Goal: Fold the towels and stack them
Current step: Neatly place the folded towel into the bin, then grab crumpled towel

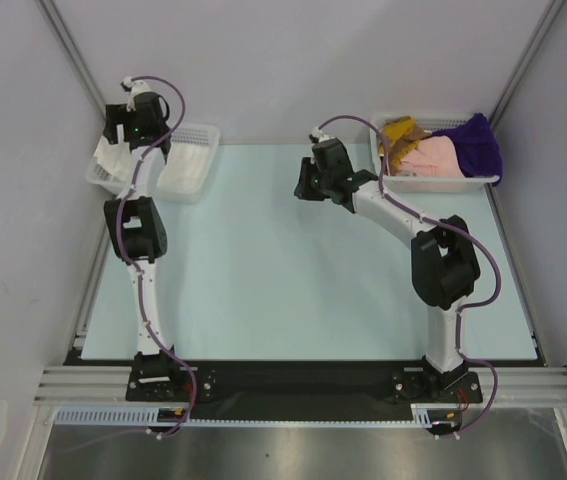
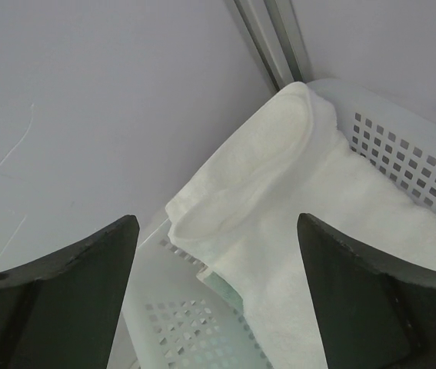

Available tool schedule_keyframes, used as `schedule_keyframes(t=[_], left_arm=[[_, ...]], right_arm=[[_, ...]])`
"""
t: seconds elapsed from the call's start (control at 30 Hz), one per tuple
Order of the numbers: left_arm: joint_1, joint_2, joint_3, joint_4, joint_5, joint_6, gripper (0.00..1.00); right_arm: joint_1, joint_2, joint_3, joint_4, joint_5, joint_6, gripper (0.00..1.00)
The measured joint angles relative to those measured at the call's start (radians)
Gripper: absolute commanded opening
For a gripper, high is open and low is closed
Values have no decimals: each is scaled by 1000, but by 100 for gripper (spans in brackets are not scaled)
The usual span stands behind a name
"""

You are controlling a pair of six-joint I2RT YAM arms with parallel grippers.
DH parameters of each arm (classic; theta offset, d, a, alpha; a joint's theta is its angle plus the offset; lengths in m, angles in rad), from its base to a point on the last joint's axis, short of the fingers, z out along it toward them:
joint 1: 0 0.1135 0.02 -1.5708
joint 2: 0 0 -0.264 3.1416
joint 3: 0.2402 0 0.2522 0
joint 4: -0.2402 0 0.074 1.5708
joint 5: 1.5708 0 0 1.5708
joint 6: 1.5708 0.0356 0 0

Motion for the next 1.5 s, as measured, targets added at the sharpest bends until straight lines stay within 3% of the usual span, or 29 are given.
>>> schedule_keyframes(t=[0.3,0.67,0.83,1.03,1.27,1.5], left_arm=[[-106,-113,-130,-58,50,-140,92],[-456,-280,-161,-229,209,-390,92],[-585,-417,-354,-316,386,-547,91],[-648,-608,-608,-387,540,-648,91],[-701,-941,-907,-388,706,-691,92],[-704,-1092,-1037,-395,777,-666,92]], right_arm=[[-51,-31,-17,-1,12,-6,25],[-317,-169,-27,-45,111,-8,30],[-357,-66,144,-84,217,-40,38],[-354,118,327,-82,312,-92,50],[-385,267,408,-103,342,-116,49],[-440,332,441,-114,309,-109,46]])
